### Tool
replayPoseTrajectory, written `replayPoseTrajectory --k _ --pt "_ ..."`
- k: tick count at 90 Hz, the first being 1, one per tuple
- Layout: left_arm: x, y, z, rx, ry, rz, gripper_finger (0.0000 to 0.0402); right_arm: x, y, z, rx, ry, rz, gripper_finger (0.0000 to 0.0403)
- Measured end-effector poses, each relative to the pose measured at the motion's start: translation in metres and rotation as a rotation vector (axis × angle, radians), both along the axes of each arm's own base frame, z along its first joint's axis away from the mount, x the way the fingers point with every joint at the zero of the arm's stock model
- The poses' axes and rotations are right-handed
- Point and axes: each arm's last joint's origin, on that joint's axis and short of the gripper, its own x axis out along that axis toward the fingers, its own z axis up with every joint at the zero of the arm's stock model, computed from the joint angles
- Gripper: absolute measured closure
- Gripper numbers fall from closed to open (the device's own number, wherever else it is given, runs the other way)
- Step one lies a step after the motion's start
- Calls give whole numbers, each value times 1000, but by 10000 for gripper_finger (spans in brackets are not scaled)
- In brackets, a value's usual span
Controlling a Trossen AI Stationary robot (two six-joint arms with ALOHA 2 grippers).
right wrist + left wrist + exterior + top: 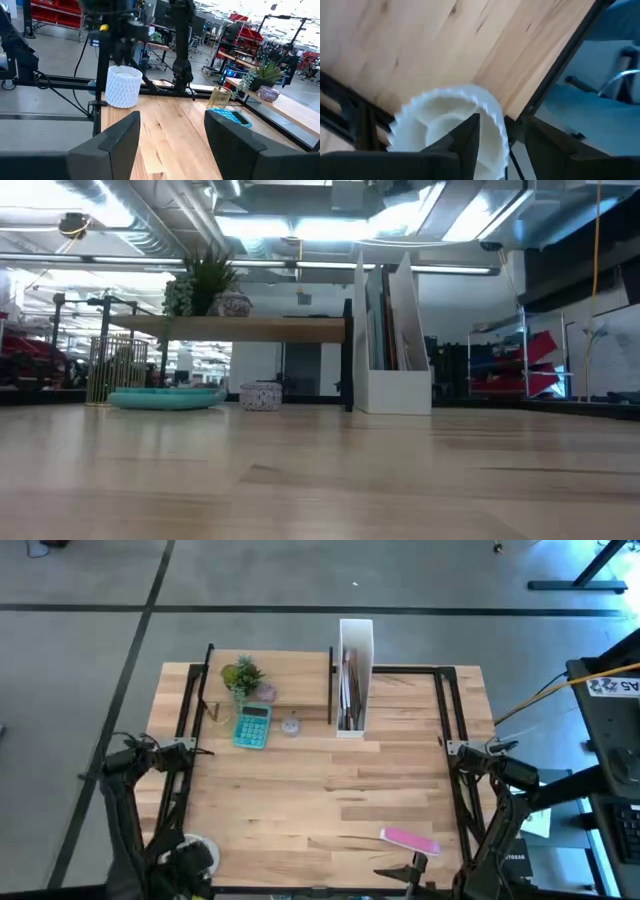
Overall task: Stock shelves
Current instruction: Remove the gold pen organizer from under the shelf
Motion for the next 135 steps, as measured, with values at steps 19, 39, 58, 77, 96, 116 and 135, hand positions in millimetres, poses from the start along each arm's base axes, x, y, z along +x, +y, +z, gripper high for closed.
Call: replayPoseTrajectory --k 19,39,58,77,96,116,135 --pt "46 54 30 104 -98 -149 271 0 0 0 -1 1 0 196" --pt "103 132 19 233 38 -172 271 0 0 0 16 -4 -2 196" --pt "101 226 -26 241 320 -25 271 0 1 -1 54 2 19 196" --pt "64 290 -46 367 373 176 271 1 0 -1 70 2 21 196" --pt "48 328 -68 390 397 298 271 8 -4 -1 68 -3 -4 196" --pt "35 356 -97 378 487 387 271 17 -8 -1 82 20 8 196" --pt "34 365 -120 367 455 341 271 19 -8 -2 92 31 22 196"
